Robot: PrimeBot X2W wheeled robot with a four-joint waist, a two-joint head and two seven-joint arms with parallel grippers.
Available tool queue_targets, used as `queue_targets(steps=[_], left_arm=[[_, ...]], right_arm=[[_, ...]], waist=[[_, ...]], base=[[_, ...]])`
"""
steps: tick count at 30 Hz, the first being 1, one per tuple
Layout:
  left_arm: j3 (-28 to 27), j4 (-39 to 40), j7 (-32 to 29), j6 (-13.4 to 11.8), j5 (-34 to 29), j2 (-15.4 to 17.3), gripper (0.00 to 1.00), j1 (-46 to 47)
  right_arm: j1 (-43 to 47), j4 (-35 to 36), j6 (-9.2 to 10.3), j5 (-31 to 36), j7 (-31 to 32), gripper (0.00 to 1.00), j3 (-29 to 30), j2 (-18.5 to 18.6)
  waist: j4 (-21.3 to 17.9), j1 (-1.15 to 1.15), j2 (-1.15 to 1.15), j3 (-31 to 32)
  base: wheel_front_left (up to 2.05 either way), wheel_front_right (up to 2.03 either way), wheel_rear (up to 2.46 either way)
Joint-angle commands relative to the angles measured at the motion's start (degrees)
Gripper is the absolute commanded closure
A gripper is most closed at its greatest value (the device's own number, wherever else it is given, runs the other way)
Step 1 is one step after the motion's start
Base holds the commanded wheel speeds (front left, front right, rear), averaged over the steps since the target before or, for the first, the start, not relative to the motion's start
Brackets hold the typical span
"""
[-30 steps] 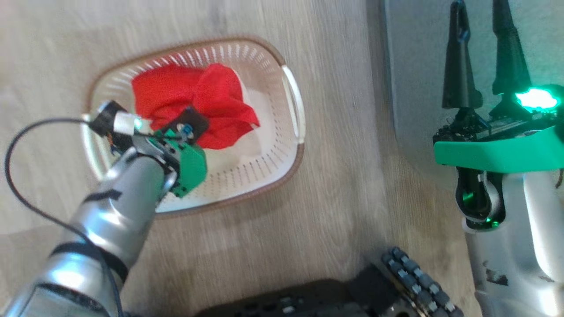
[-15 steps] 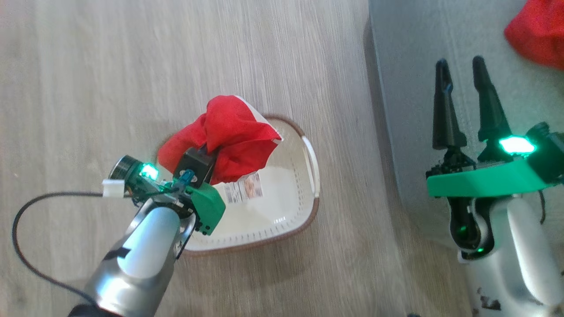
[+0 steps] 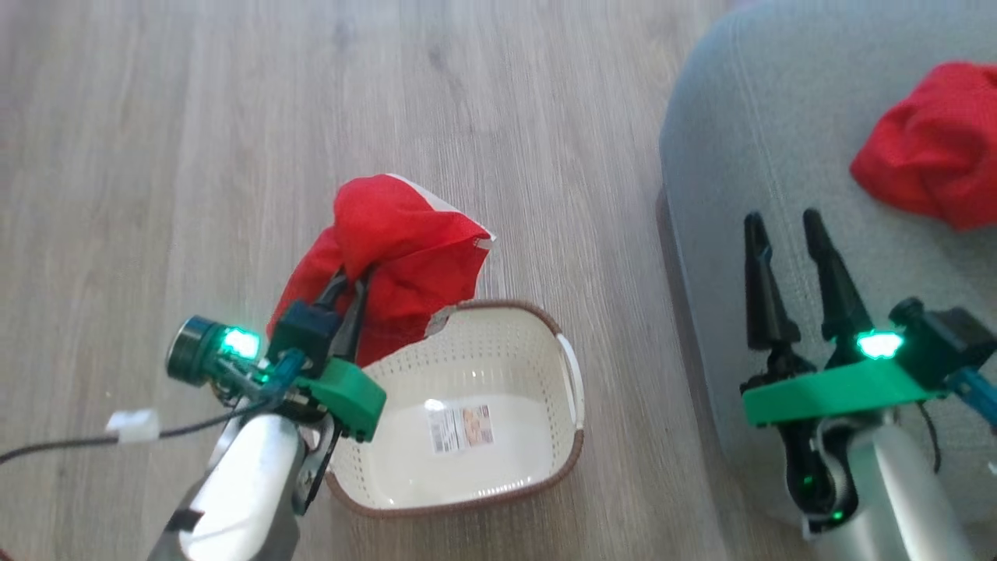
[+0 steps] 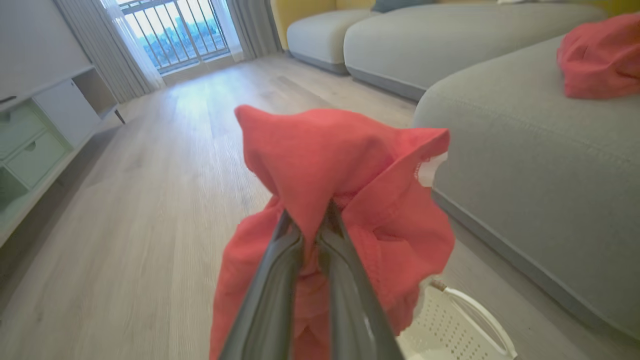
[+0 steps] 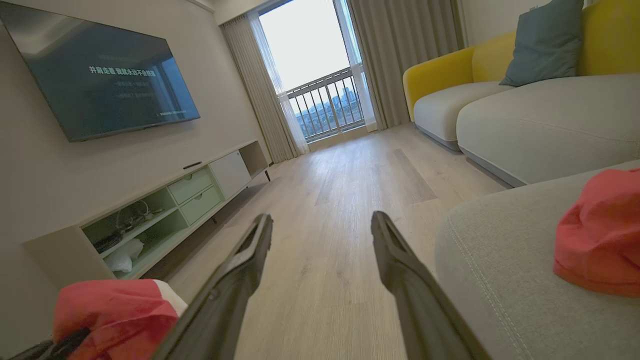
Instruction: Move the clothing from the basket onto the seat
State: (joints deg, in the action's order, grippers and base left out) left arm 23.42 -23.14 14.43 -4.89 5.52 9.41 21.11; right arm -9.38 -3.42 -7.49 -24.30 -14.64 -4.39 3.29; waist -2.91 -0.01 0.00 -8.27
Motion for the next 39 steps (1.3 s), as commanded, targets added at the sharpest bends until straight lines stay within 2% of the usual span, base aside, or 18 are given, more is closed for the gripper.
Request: queue_targets(steps=[1, 11, 20, 28, 33, 39], left_arm=[[-3.3, 3.7, 0.6, -0.7, -0.4, 1.4, 1.00, 0.5], [-10.0, 12.7, 0.6, 0.9, 0.7, -2.2, 1.00, -6.7], [-14.1, 19.8, 0.6, 3.2, 1.3, -4.4, 1.00, -7.4], [-17.9, 26.4, 0.6, 6.8, 4.5, -6.2, 1.00, -6.5], [-17.4, 27.8, 0.6, 8.7, 5.1, -6.5, 1.00, -5.3], [-15.5, 28.3, 0.6, 9.3, 6.4, -6.5, 1.00, -4.4]], right_arm=[[0.0, 1.5, 0.00, -0.5, -0.4, 0.00, -1.8, 0.4], [4.2, -0.4, 0.00, -1.8, -0.4, 0.00, -4.0, 3.6], [4.9, 0.4, 0.00, 0.1, -0.4, 0.00, -5.6, 4.1], [4.6, 3.2, 0.00, 3.1, -0.4, 0.00, -8.7, 4.2], [4.0, 5.0, 0.00, 4.1, -0.4, 0.00, -12.0, 4.9], [2.3, 6.8, 0.00, 5.7, -0.4, 0.00, -17.4, 7.1]], waist=[[0.7, 0.01, 0.00, 2.9], [1.3, 0.01, 0.00, 9.0], [1.7, 0.01, 0.00, 9.6], [1.4, 0.01, 0.00, 9.0], [1.5, 0.01, 0.00, 8.6], [1.4, 0.01, 0.00, 8.3]], base=[[0.00, 0.00, 0.00], [0.00, 0.00, 0.00], [0.00, 0.00, 0.00], [0.00, 0.00, 0.00], [0.00, 0.00, 0.00], [0.00, 0.00, 0.00]])
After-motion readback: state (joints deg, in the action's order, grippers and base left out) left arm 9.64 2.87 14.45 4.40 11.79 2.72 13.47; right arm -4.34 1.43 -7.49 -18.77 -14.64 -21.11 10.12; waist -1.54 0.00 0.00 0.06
